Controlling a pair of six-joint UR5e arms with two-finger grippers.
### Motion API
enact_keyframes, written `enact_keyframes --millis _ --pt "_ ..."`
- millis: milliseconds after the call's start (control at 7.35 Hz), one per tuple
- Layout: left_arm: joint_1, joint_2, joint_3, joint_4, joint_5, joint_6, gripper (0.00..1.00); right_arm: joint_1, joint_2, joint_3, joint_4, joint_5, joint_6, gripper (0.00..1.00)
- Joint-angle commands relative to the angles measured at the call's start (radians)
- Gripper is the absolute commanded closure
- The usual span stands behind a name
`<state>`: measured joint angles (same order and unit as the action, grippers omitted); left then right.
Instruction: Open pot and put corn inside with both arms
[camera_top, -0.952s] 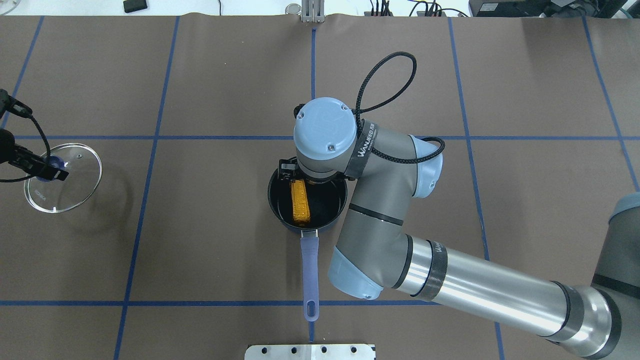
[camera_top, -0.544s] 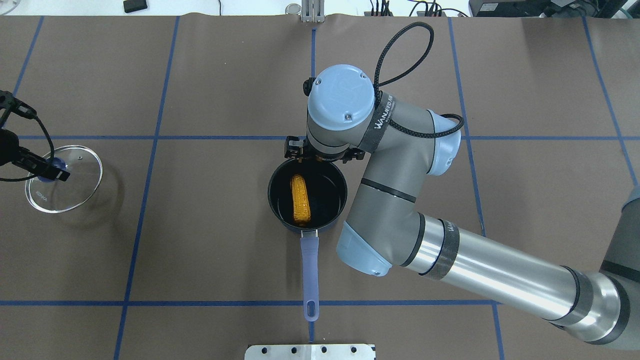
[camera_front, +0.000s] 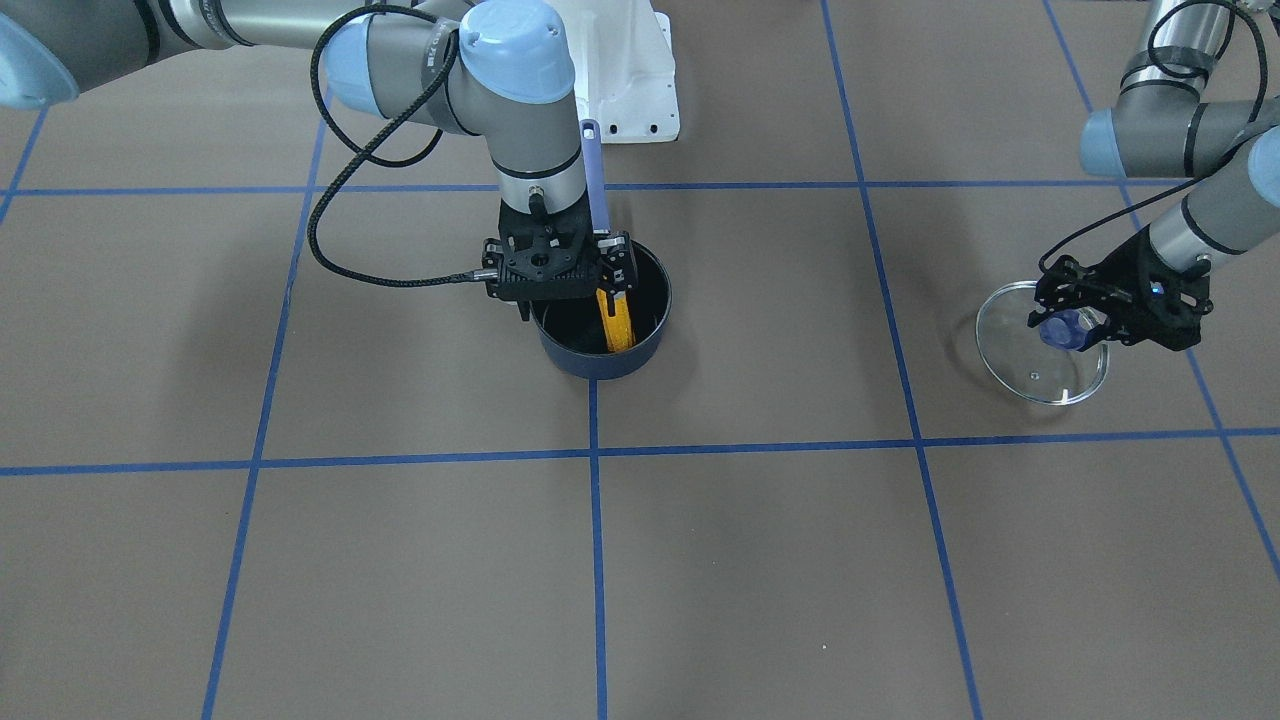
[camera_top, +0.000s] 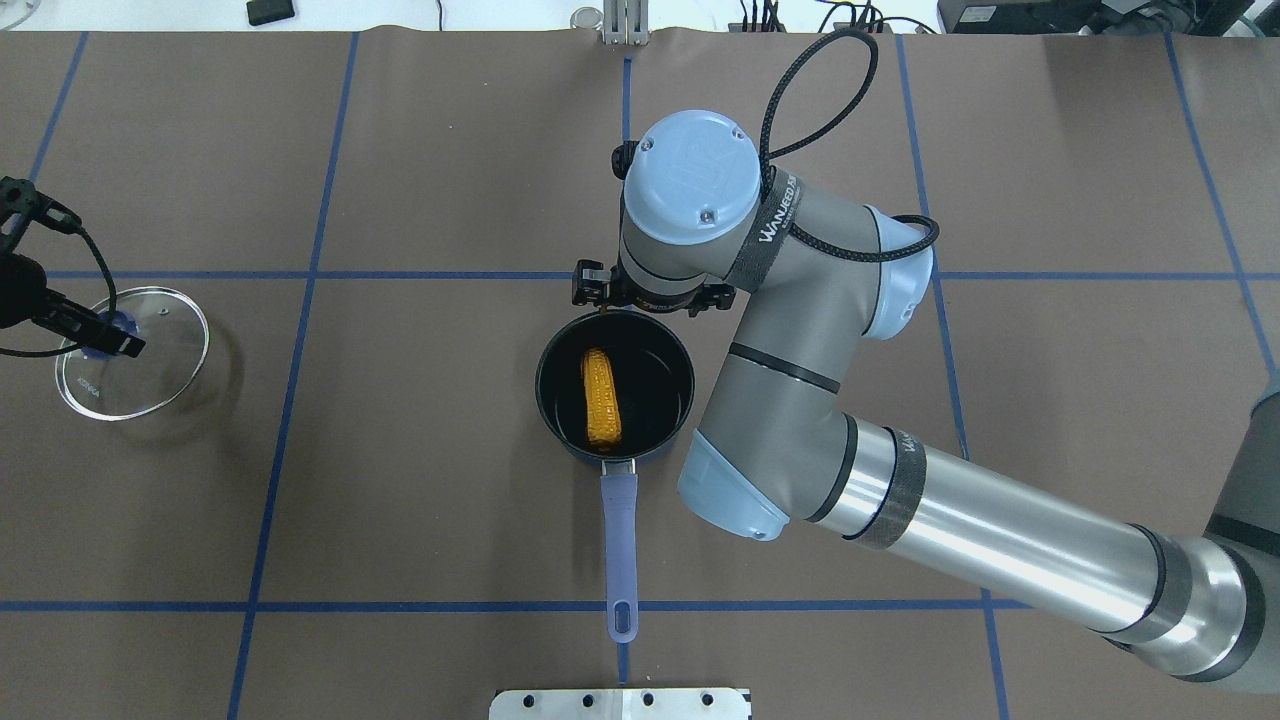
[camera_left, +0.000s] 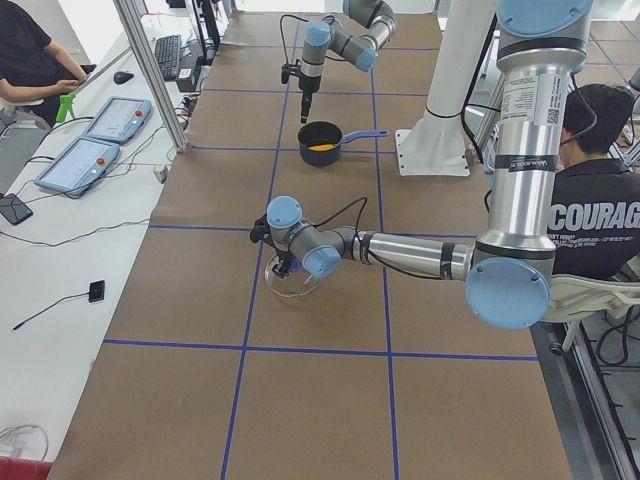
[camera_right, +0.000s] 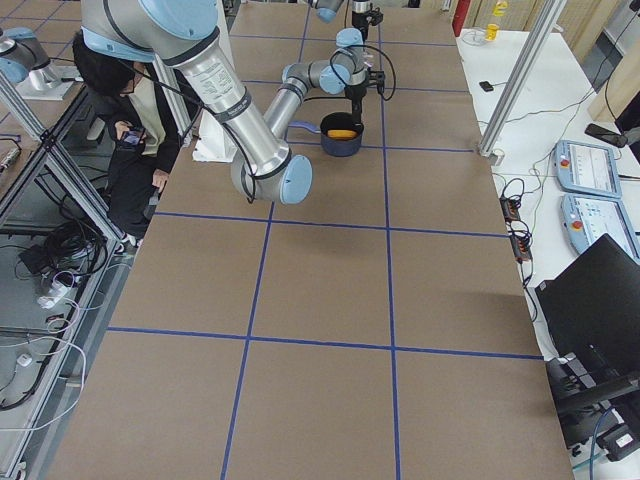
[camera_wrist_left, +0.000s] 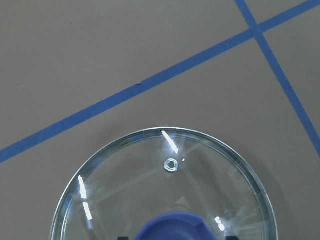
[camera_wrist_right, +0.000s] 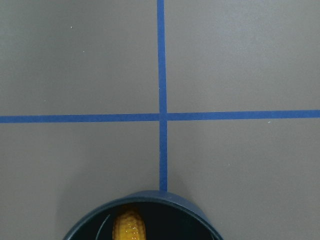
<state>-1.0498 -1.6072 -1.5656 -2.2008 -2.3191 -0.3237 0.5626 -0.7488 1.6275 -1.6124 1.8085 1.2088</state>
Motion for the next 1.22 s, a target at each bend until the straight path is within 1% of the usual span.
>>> enact_keyframes --millis 0,272,1088 --pt "0.001 -0.023 0.047 -0.025 0.001 0.0 0.37 0.002 0.0 0.0 0.0 0.0 0.0 0.0" --pt "0.001 -0.033 0.085 -0.066 0.001 0.0 0.37 0.002 -0.001 0.0 0.0 0.0 0.0 0.0" --pt "0.001 -0.034 0.096 -0.068 0.004 0.0 0.37 0.003 -0.003 0.0 0.0 0.0 0.0 0.0"
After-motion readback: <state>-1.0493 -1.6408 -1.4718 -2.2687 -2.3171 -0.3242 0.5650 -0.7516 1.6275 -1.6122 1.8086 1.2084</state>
